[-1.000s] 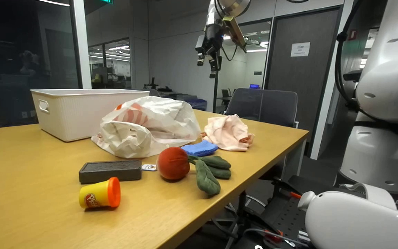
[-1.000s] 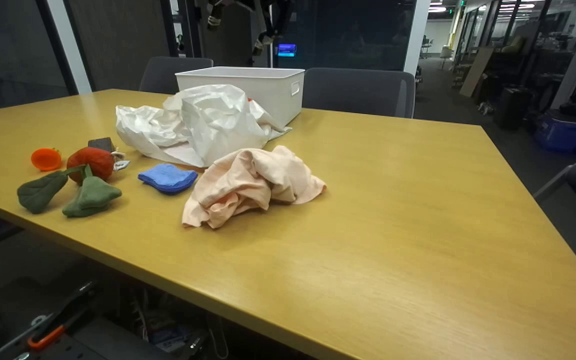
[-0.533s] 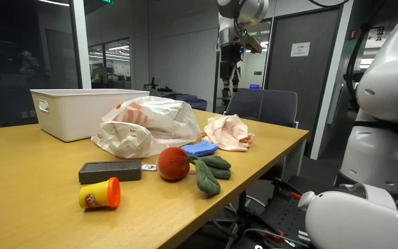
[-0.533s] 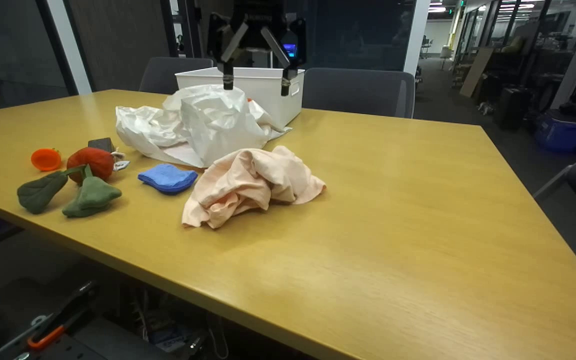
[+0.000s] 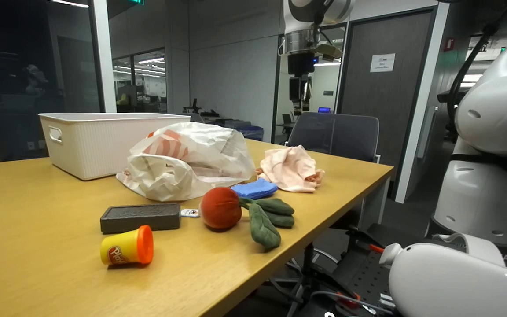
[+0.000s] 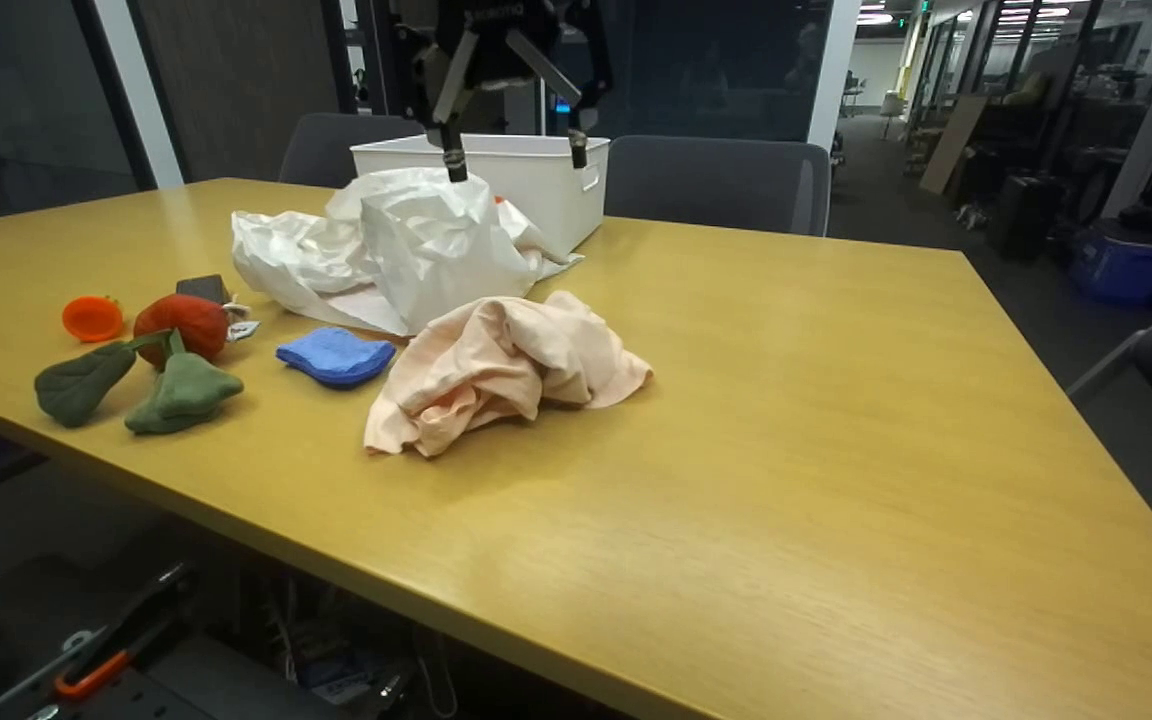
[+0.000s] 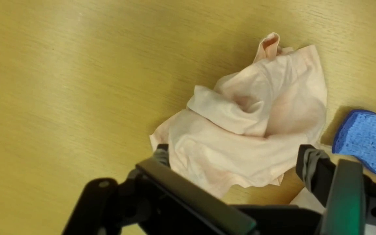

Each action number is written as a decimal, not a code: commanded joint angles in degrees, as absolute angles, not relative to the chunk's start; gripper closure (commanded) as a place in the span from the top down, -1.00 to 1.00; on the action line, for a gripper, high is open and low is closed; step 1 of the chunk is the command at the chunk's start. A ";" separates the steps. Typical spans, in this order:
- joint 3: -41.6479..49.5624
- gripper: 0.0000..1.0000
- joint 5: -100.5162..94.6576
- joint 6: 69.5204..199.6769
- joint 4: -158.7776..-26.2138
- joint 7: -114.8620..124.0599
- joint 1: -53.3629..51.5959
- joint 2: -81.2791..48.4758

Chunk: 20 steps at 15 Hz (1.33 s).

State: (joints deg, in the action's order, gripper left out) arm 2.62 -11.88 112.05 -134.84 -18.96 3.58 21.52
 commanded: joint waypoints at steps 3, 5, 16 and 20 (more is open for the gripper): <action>8.29 1.00 -1.65 112.74 -135.28 -34.30 -0.24 16.64; 8.78 1.00 0.74 114.11 -135.68 -37.33 -0.24 14.32; 5.08 1.00 -8.39 126.18 -138.63 -34.01 1.27 1.26; 4.63 1.00 -4.19 124.57 -138.44 -35.96 1.54 -1.38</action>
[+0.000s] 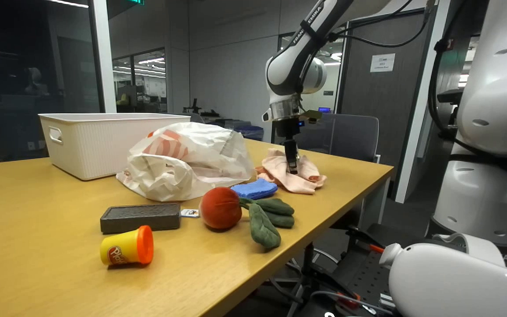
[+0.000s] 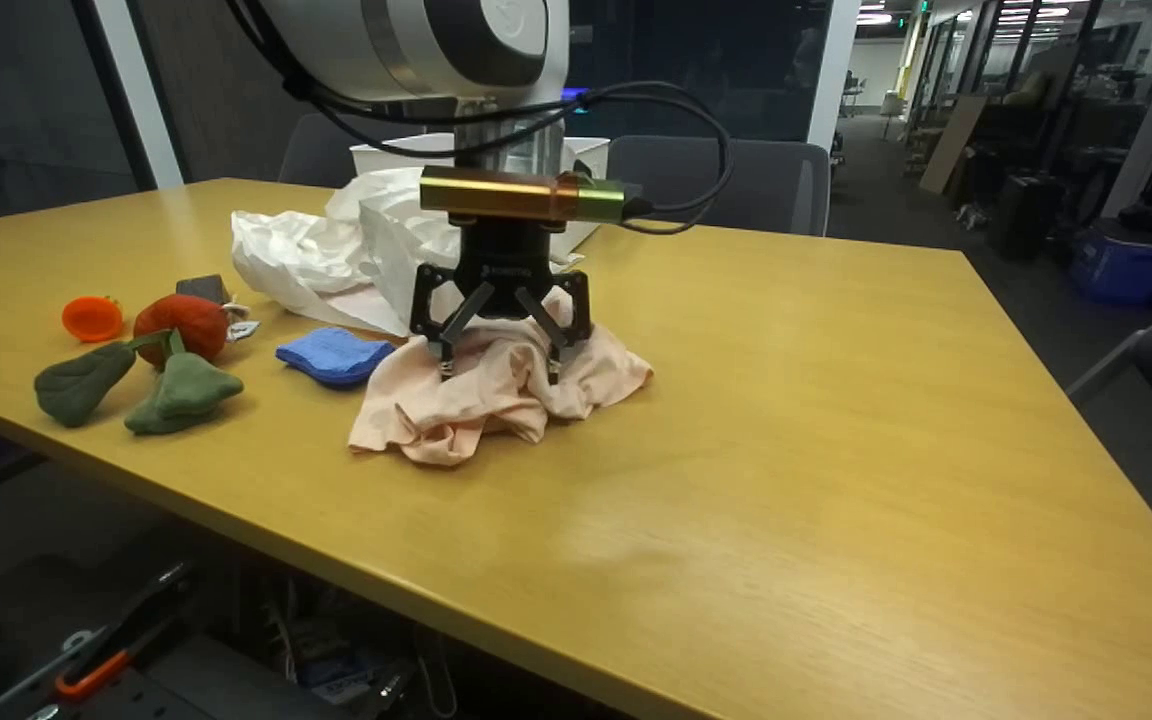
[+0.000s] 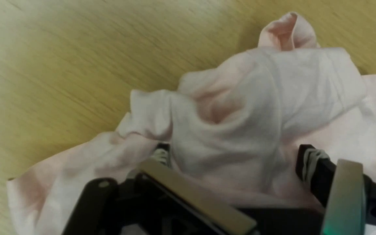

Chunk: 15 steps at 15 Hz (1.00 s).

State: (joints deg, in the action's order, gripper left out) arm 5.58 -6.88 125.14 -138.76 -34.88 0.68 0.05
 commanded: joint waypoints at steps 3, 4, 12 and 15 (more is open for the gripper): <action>4.10 0.50 -3.45 124.15 -138.68 -35.12 1.57 -2.94; 3.98 0.46 -4.09 124.31 -138.67 -34.58 1.58 -3.10; 3.93 -0.73 -3.64 120.86 -137.42 -33.02 2.13 -2.93; 4.37 -0.75 -4.77 118.70 -136.72 -30.93 2.84 -0.71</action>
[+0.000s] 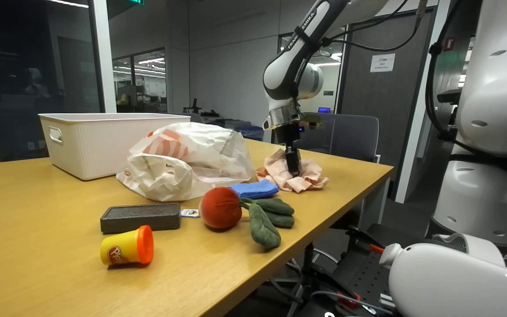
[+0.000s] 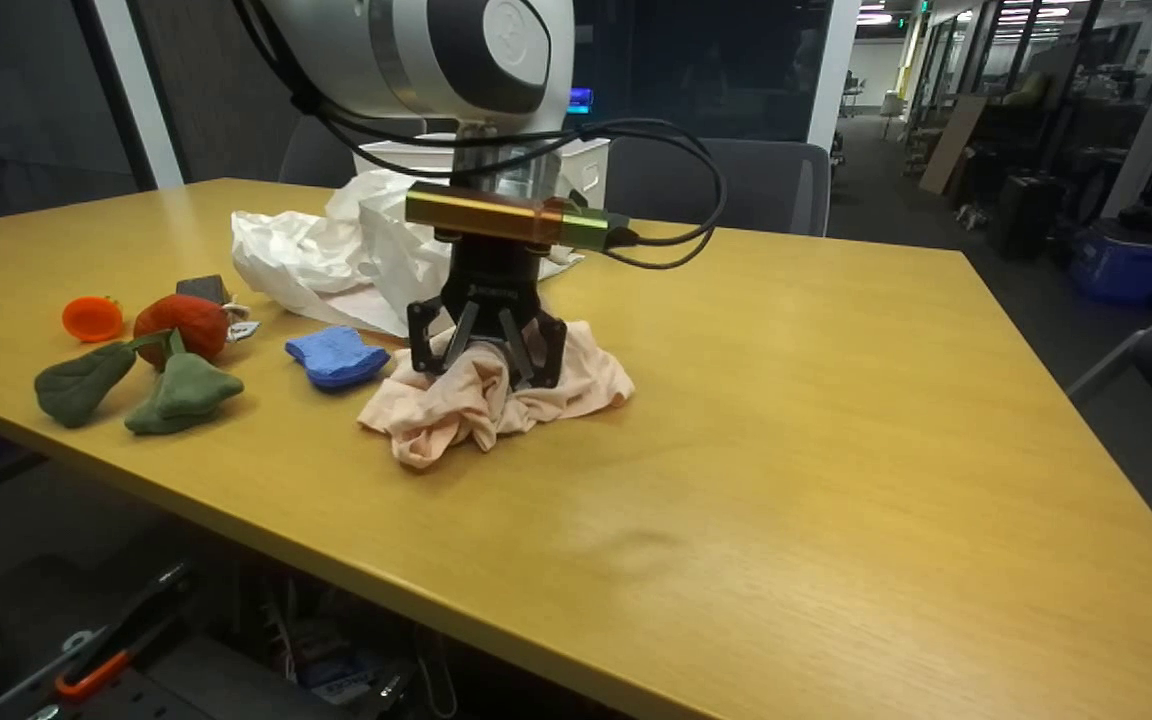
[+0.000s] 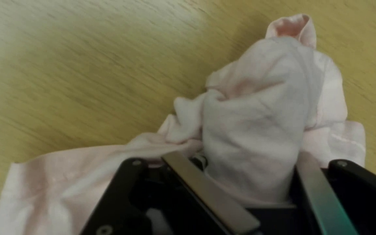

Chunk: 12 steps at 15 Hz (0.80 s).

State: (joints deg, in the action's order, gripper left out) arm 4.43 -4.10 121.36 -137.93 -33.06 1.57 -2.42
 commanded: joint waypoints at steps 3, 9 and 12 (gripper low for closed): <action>4.50 -0.76 -6.56 115.98 -135.85 -26.81 3.34 3.20; 2.49 -0.77 -11.20 112.92 -135.70 -19.69 1.93 17.04; 0.11 -0.78 -11.43 111.54 -136.10 -16.63 0.13 25.12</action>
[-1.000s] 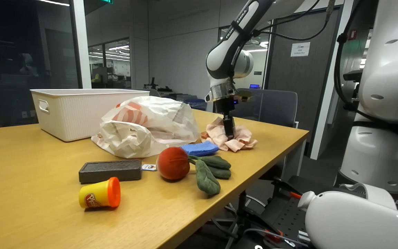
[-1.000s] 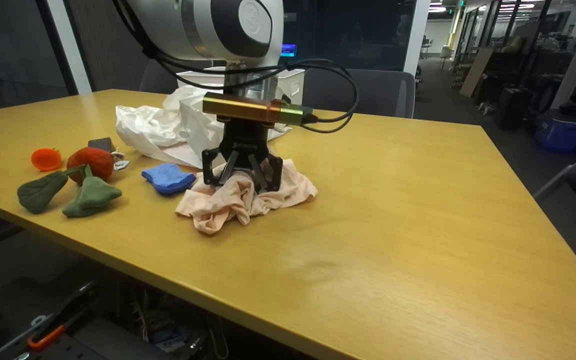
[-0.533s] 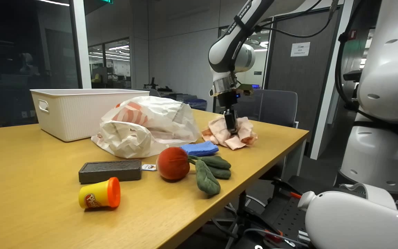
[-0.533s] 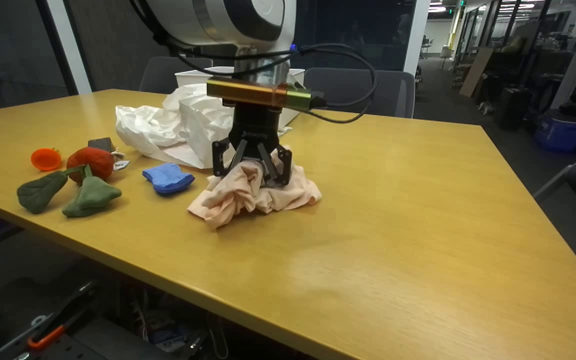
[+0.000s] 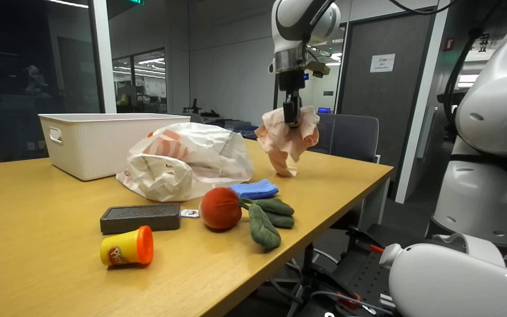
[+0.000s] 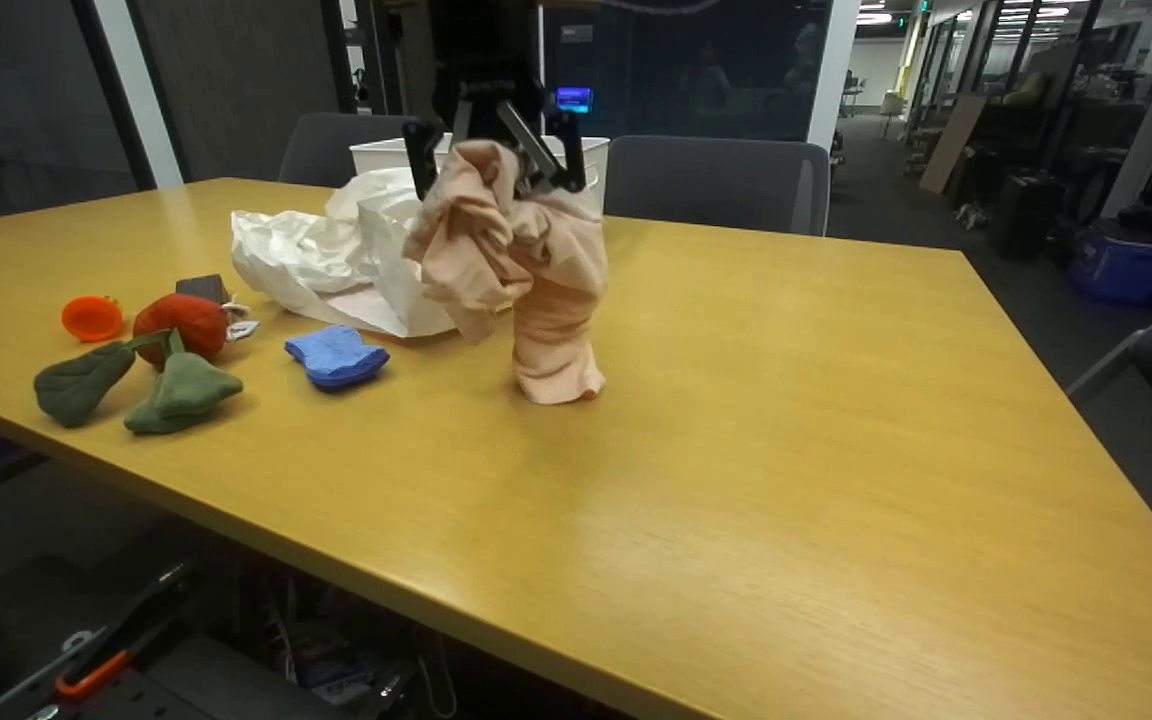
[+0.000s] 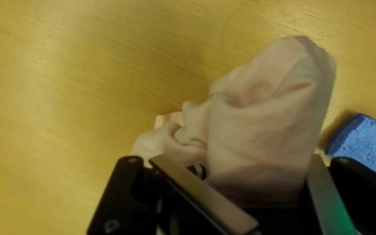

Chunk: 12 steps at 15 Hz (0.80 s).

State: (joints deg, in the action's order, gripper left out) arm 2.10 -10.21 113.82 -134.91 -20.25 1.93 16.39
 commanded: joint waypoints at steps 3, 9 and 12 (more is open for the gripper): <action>-1.83 -0.78 -10.35 110.05 -135.52 -17.03 -2.78 31.21; -5.16 -0.79 -10.70 109.95 -134.19 -18.11 -8.78 38.44; -6.13 -0.79 -10.27 109.93 -133.76 -19.78 -12.05 39.73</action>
